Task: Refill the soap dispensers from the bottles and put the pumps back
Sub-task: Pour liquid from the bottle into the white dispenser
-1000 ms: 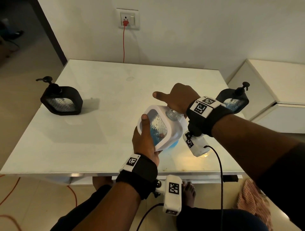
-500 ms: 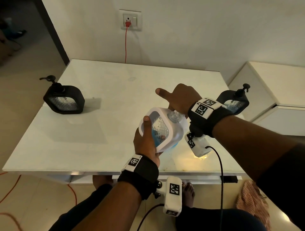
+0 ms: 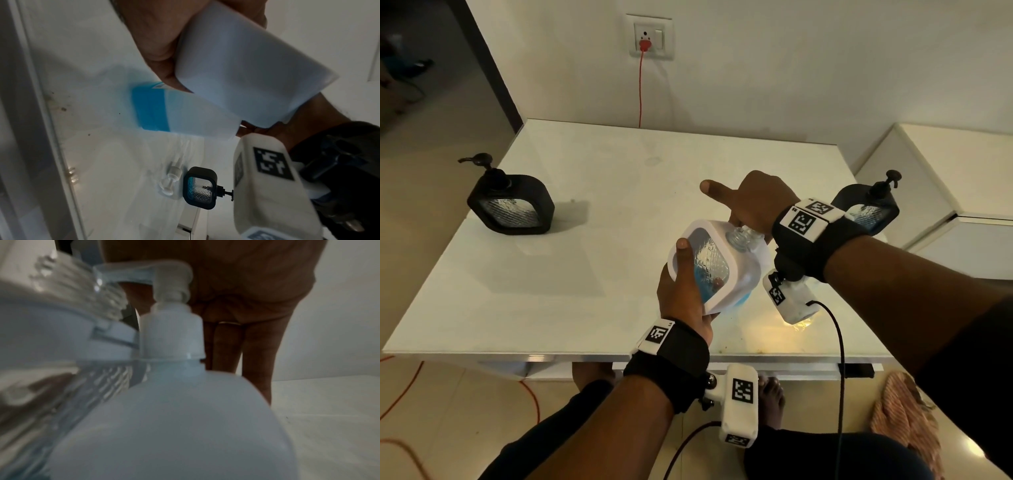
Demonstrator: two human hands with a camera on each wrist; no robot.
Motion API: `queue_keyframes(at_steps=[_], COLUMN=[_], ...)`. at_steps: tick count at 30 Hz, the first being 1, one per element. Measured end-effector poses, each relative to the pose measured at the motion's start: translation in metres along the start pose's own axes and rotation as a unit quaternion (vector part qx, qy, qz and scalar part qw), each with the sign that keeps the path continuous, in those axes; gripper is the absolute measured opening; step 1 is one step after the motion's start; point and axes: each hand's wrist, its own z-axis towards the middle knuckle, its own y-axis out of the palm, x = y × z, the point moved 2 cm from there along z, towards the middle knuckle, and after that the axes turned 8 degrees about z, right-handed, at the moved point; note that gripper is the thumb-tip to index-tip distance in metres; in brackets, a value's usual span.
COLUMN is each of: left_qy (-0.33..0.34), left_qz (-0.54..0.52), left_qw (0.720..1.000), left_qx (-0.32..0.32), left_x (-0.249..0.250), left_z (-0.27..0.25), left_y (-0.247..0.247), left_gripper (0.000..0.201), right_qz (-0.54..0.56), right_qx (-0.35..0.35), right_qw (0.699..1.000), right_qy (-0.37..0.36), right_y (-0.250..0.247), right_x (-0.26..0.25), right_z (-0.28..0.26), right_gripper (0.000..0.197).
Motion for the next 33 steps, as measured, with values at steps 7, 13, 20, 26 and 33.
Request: queue_keyframes(at_steps=[7, 13, 20, 26, 33], left_qy=[0.005, 0.005, 0.006, 0.001, 0.004], left_qz=[0.003, 0.004, -0.002, 0.006, 0.003], left_qw=[1.0, 1.0, 1.0, 1.0, 1.0], left_qx=[0.004, -0.003, 0.003, 0.008, 0.008], left_x=[0.0034, 0.0049, 0.0049, 0.0049, 0.005], left_z=[-0.004, -0.0059, -0.0033, -0.0085, -0.0041], left_y=[0.0002, 0.0013, 0.0009, 0.0014, 0.0017], left_gripper=[0.049, 0.047, 0.052, 0.051, 0.062], right_qz=[0.005, 0.053, -0.03, 0.029, 0.024], right_qx=[0.002, -0.036, 0.023, -0.011, -0.025], right_qw=[1.0, 0.998, 0.999, 0.999, 0.999], right_qy=[0.002, 0.015, 0.004, 0.007, 0.012], right_y=[0.0028, -0.0021, 0.0056, 0.0015, 0.0012], right_x=[0.0004, 0.0023, 0.0043, 0.0023, 0.0025], right_z=[0.0006, -0.0014, 0.0075, 0.0006, 0.0004], right_gripper=[0.088, 0.094, 0.074, 0.094, 0.089])
